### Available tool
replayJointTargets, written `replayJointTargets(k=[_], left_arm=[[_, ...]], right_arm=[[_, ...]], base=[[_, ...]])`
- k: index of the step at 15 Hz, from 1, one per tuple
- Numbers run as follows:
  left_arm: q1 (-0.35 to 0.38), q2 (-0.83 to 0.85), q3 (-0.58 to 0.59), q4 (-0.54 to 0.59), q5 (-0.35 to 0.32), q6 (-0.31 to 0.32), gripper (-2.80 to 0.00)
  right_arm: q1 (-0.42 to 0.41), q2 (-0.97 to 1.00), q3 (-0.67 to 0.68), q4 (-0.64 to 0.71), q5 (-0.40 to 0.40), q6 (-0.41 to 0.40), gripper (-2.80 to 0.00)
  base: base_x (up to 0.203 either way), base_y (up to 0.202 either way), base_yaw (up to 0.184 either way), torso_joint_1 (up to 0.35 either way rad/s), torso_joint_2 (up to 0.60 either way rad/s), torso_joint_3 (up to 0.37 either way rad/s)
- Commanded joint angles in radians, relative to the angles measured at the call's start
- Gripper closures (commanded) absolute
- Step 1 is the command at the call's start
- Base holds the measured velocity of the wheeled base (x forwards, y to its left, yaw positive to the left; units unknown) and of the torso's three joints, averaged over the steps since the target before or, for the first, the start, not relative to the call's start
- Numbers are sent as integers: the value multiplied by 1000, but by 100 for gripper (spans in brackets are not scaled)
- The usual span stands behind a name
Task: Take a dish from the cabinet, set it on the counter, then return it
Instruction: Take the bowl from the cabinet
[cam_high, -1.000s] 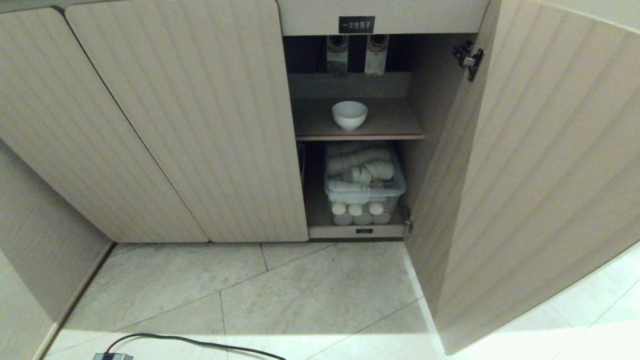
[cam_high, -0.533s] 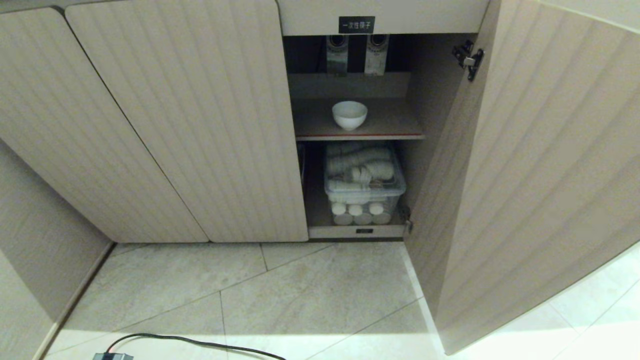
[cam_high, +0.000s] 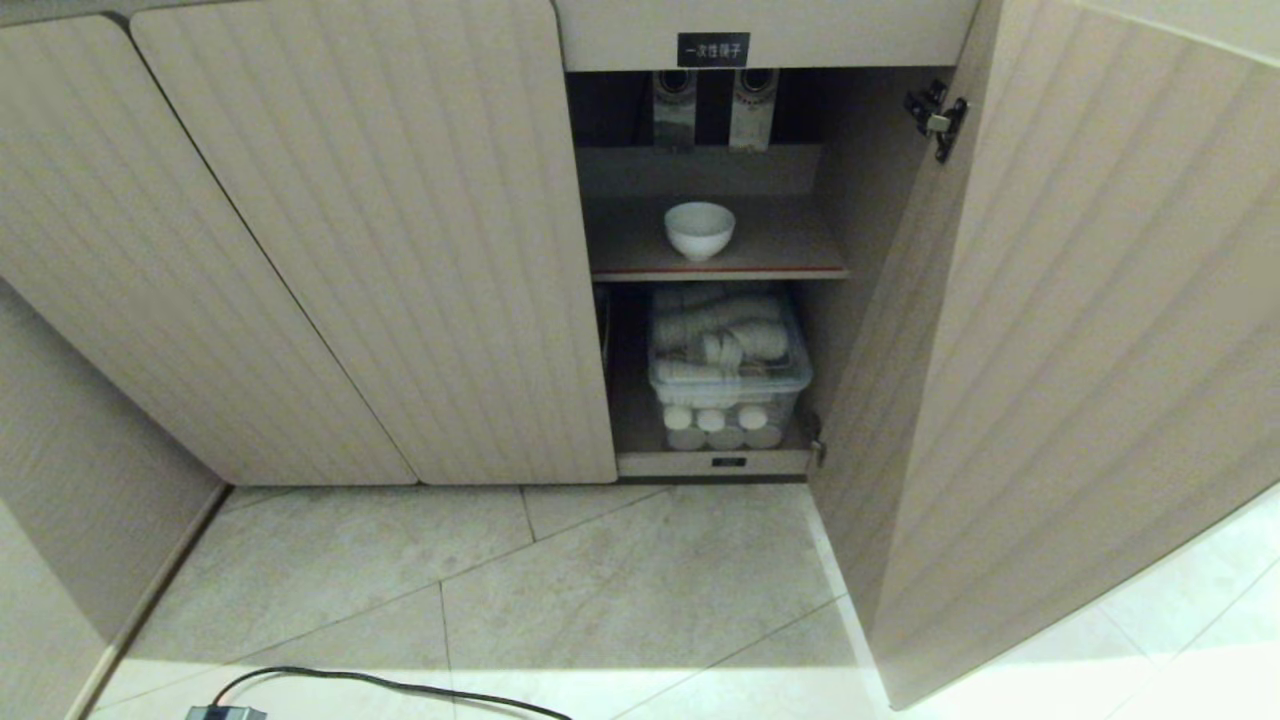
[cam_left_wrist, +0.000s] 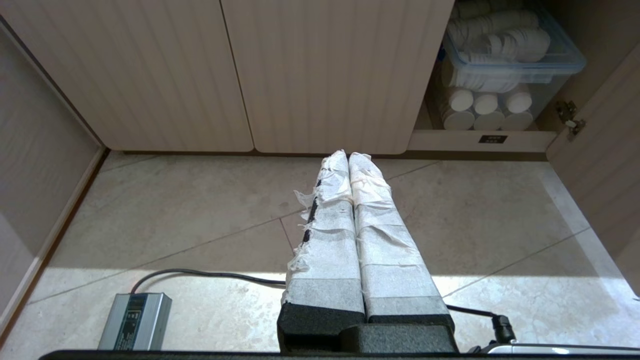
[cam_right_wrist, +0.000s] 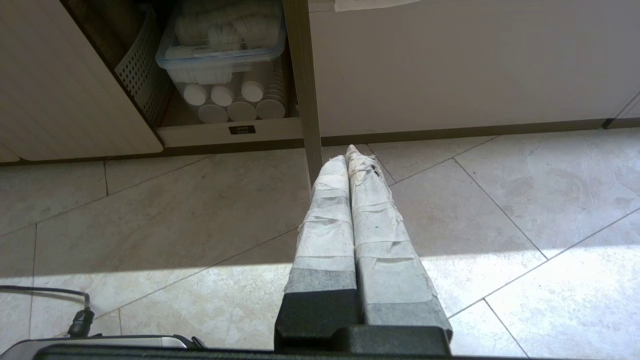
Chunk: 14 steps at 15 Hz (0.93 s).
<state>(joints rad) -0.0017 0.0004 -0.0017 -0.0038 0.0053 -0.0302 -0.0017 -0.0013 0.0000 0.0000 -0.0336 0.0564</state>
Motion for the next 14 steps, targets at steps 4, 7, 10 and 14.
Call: replayJointTargets(k=[4, 7, 10, 14], left_arm=[[0, 0, 0, -1, 1, -2, 0], [0, 0, 0, -1, 1, -2, 0], [0, 0, 0, -1, 1, -4, 0], [0, 0, 0, -1, 1, -4, 0]], right_arm=[[0, 1, 0, 0, 0, 0, 0], [0, 1, 0, 0, 0, 0, 0], [0, 1, 0, 0, 0, 0, 0], [0, 1, 0, 0, 0, 0, 0]], base=[[0, 0, 0, 0, 0, 0], [0, 0, 0, 0, 0, 0], [0, 86, 0, -1, -2, 3], [0, 194, -3, 4, 2, 2]])
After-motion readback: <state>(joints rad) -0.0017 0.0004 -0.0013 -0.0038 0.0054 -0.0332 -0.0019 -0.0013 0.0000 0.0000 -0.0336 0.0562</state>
